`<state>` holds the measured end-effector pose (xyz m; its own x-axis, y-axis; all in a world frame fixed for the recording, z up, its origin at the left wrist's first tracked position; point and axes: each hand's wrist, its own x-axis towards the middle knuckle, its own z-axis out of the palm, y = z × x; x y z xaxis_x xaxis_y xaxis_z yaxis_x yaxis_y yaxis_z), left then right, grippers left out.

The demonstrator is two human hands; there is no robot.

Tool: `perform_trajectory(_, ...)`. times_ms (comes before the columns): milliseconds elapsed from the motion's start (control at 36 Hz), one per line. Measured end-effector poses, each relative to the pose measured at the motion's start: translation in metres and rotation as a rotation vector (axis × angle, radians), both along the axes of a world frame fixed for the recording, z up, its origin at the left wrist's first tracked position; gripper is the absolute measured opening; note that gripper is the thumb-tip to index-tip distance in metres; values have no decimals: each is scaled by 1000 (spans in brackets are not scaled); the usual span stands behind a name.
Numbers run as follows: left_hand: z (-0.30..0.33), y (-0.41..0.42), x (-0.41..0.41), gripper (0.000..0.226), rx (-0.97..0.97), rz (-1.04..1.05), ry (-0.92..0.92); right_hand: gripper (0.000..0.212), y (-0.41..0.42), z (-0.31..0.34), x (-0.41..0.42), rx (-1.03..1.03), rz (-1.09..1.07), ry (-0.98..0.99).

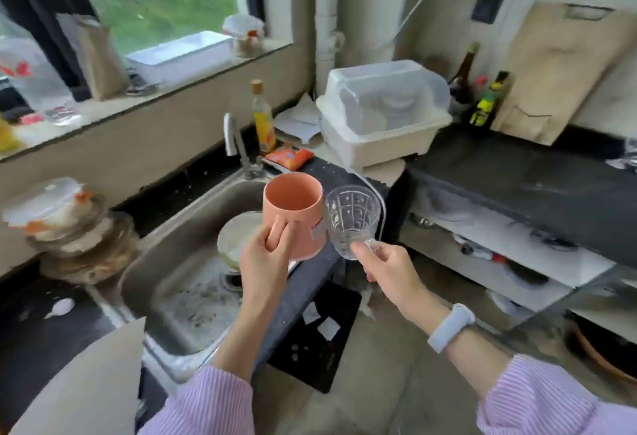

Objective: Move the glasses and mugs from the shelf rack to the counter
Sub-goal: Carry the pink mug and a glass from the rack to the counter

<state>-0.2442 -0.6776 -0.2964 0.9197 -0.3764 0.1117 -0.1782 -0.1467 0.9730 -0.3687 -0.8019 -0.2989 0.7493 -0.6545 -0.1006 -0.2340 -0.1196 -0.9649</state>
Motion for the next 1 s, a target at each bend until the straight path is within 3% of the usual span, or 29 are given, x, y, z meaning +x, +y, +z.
perform_trajectory(250, 4, -197, -72, 36, 36, -453, -89, 41, -127, 7, -118, -12, -534, 49)
perform_trajectory(500, -10, -382, -152, 34, 53, -789, -76, 45, -253, -7, -205, 0, -890, 67)
perform_trajectory(694, -14, -518, -198, 26, 111, -983, -51, 45, -356, -14, -248, 59, -1070, 50)
perform_trajectory(1000, -48, -670, -270, 16, 210, -1087, -31, 42, -480, -42, -318, 180, -1203, 47)
